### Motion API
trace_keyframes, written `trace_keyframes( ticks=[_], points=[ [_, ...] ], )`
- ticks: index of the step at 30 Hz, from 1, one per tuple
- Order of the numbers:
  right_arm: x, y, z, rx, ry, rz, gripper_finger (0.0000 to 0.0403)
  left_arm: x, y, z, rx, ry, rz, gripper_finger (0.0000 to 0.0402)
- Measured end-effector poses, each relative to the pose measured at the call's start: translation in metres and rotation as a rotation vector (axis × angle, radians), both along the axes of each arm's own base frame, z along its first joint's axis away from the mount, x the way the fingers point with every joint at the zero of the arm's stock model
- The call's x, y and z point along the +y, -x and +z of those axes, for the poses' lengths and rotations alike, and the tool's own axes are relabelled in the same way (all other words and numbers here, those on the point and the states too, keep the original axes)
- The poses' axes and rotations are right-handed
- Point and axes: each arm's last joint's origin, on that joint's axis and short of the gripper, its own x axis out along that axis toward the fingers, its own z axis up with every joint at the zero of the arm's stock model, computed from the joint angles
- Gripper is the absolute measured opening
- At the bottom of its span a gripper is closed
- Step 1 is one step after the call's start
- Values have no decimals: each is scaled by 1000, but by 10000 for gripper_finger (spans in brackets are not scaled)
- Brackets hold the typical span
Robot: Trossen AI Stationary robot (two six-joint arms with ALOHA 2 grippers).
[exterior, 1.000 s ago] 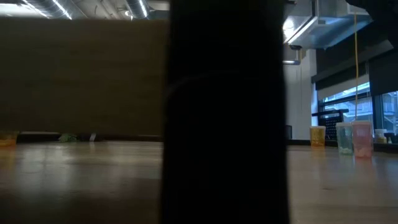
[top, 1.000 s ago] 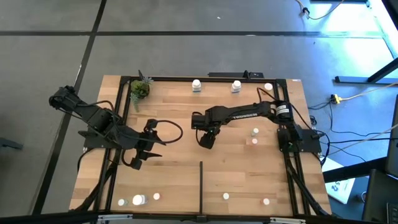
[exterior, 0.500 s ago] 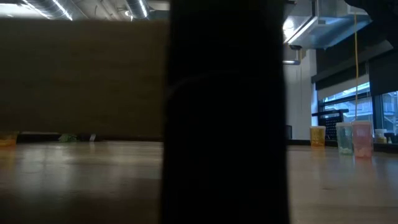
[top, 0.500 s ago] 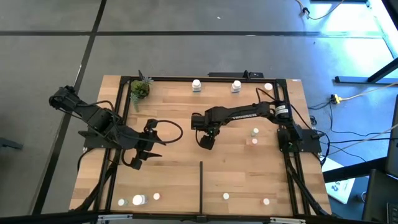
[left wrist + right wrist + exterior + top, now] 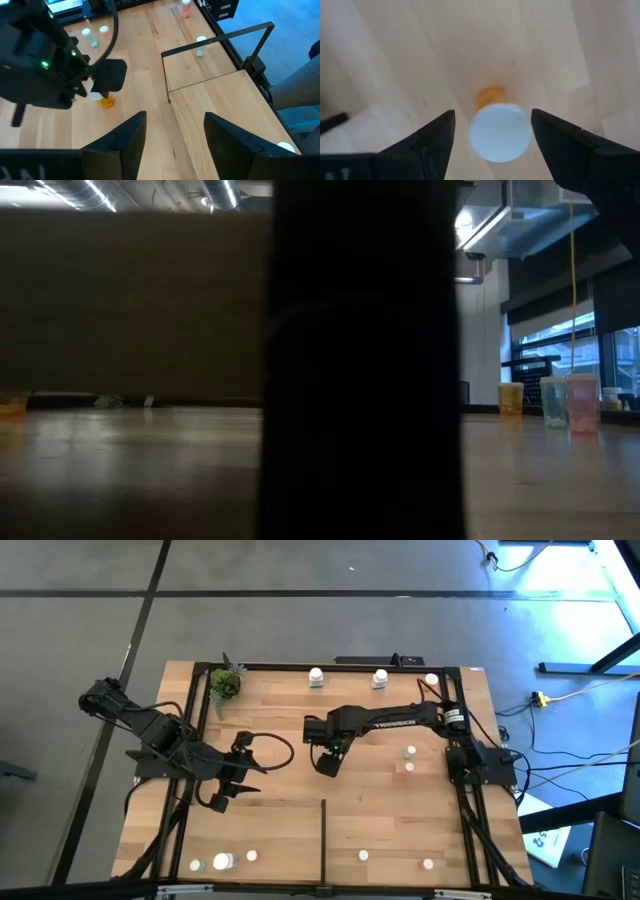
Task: Pick and place medicine bottles onto shelf by color
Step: Put the bottom right orange pill bottle on the shelf
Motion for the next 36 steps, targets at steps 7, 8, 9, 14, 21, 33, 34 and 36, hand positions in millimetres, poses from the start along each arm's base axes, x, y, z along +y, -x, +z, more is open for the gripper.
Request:
trace_keyframes(
  ticks=[7, 8, 9, 14, 21, 33, 34, 36],
  points=[
    [0, -1, 33, -7, 5, 22, 264, 0, 0, 0, 0, 0, 0, 192],
    [0, -1, 37, -5, 6, 22, 264, 0, 0, 0, 0, 0, 0, 192],
    [0, 0, 41, -3, 6, 22, 264, 0, 0, 0, 0, 0, 0, 192],
    [2, 3, 57, 10, 5, 22, 264, 0, 0, 0, 0, 0, 0, 192],
    [19, 11, 82, 36, 138, 43, 264, 1, 1, -1, 19, 12, 17, 192],
    [91, 34, 140, -134, 341, 106, 264, 21, -9, -5, 55, 31, 157, 192],
    [96, 39, 147, -156, 336, 109, 264, 24, -9, -4, 50, 35, 170, 192],
    [105, 50, 159, -202, 326, 106, 264, 30, -11, -4, 50, 29, 191, 192]
  ],
)
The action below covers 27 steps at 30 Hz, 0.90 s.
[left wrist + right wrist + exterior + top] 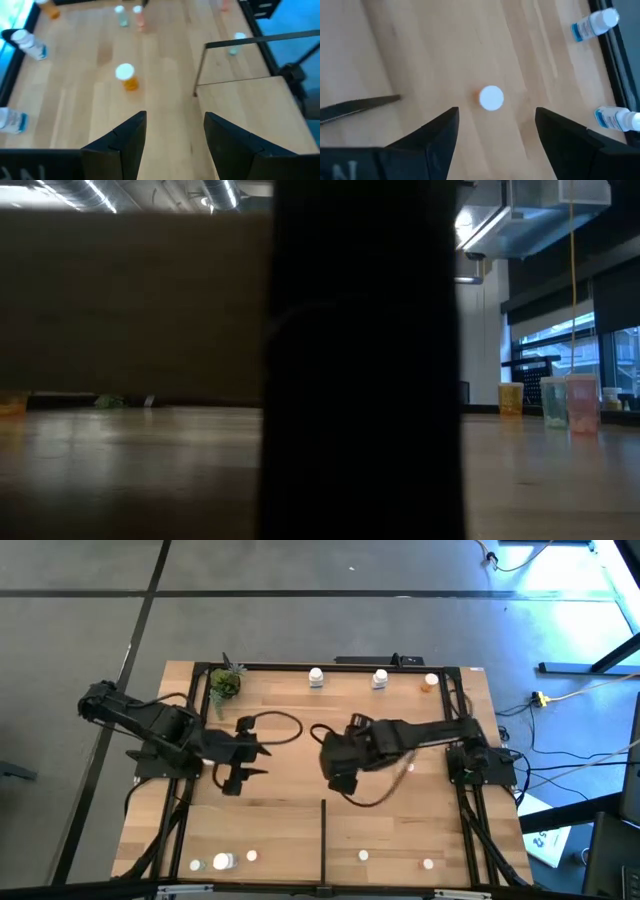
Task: Pick and place medicine bottles onto shelf by color
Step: Put the bottom right orange pill bottle on the shelf
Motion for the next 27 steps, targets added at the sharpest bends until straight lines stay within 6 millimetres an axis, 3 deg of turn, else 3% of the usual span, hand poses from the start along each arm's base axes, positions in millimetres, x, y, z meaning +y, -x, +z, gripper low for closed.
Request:
trace_keyframes(
  ticks=[11, 19, 27],
  points=[
    [46, 67, 55, -247, 63, 31, 264, 24, -32, -24, 28, 2, 49, 192],
    [54, 74, 59, -290, 146, 54, 264, 39, -83, -45, -25, 8, -36, 192],
    [41, 81, 69, -270, 93, 95, 264, 55, -119, -81, 44, 65, -75, 192]
  ],
)
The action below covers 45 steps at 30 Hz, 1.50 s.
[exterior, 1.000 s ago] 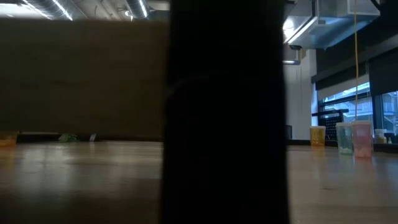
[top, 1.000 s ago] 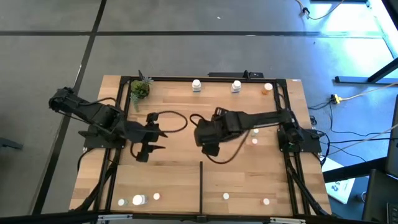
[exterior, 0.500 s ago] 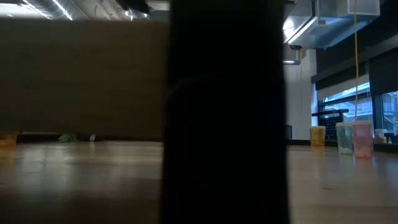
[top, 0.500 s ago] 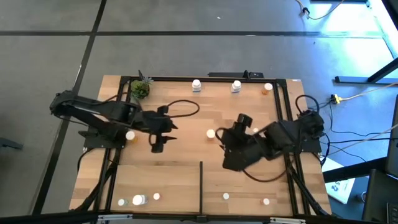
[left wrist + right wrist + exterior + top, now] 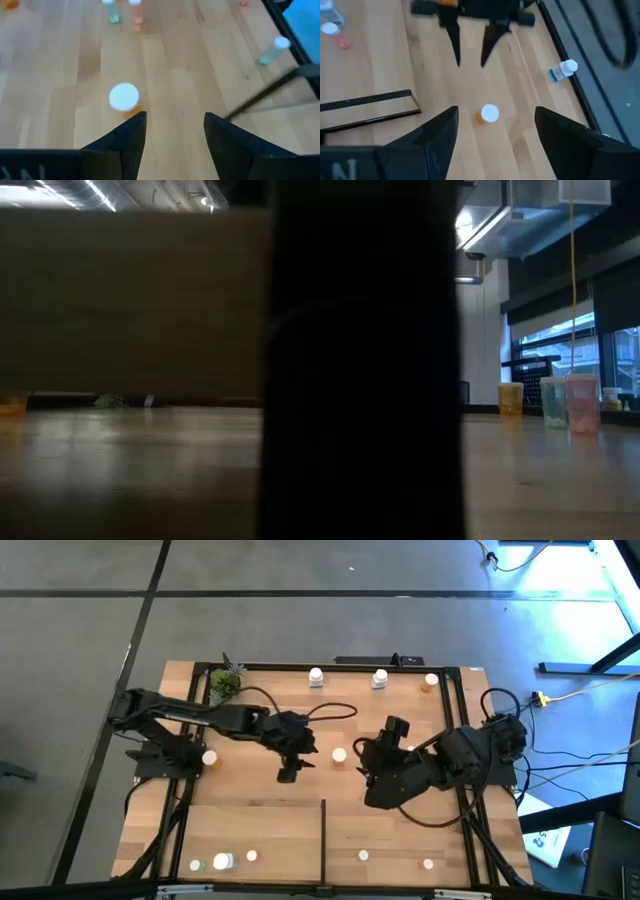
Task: Pick and place medicine bottles onto shelf by color
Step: Put the bottom right orange pill bottle on the shelf
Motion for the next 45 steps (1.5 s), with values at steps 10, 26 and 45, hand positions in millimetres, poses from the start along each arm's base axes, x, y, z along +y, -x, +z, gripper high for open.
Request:
trace_keyframes(
  ticks=[10, 26, 45],
  points=[
    [-12, 19, 17, 8, -66, 93, 264, 14, -23, -19, -30, 21, 59, 192],
    [-46, 26, -14, 140, 67, 5, 264, 30, -42, -44, -20, 66, 16, 192],
    [-54, 40, -55, 194, 49, -80, 264, 28, -42, -44, -19, 64, 12, 192]
  ],
)
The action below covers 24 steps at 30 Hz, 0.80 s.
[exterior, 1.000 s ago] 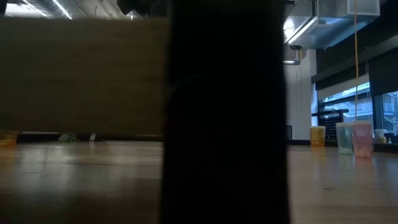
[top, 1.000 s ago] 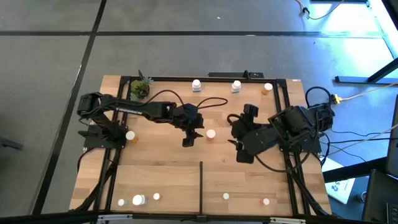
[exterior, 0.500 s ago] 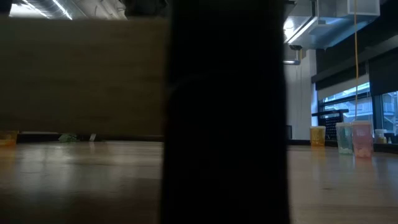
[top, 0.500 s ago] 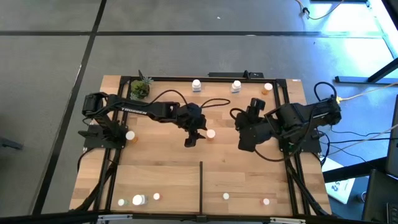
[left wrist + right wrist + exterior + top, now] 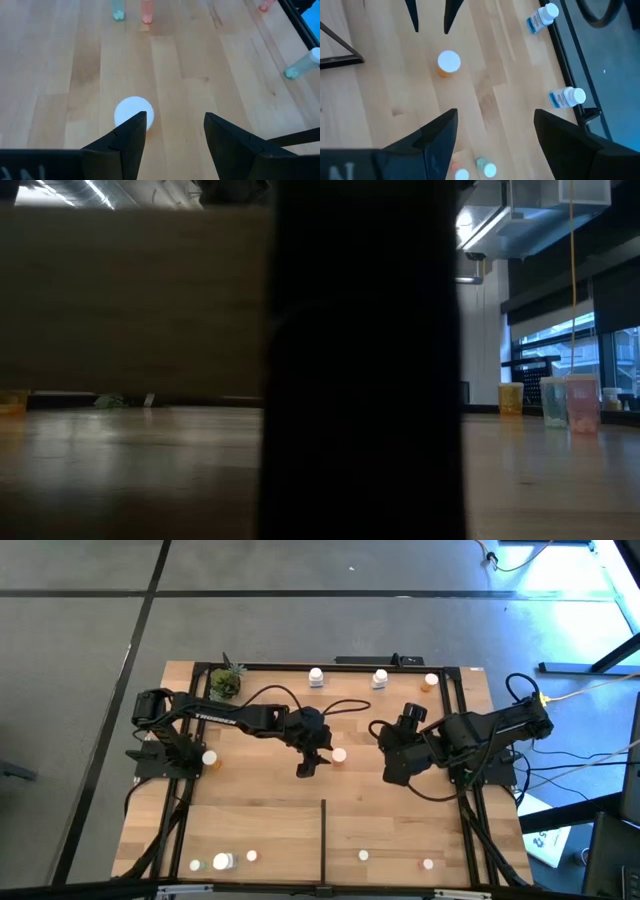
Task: Pick and place medicine bottles onto shelf by color
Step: Put the bottom right orange pill bottle on the shelf
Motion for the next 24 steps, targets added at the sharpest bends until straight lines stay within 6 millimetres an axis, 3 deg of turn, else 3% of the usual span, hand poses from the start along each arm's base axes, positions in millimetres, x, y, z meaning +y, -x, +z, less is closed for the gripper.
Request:
trace_keyframes(
  ticks=[16, 24],
  points=[
    [4, -8, 3, -85, -68, 13, 264, 2, 0, 0, 4, -50, 69, 192],
    [6, -13, 5, -136, -88, 14, 264, 3, 0, 0, 13, 17, 135, 192]
  ],
)
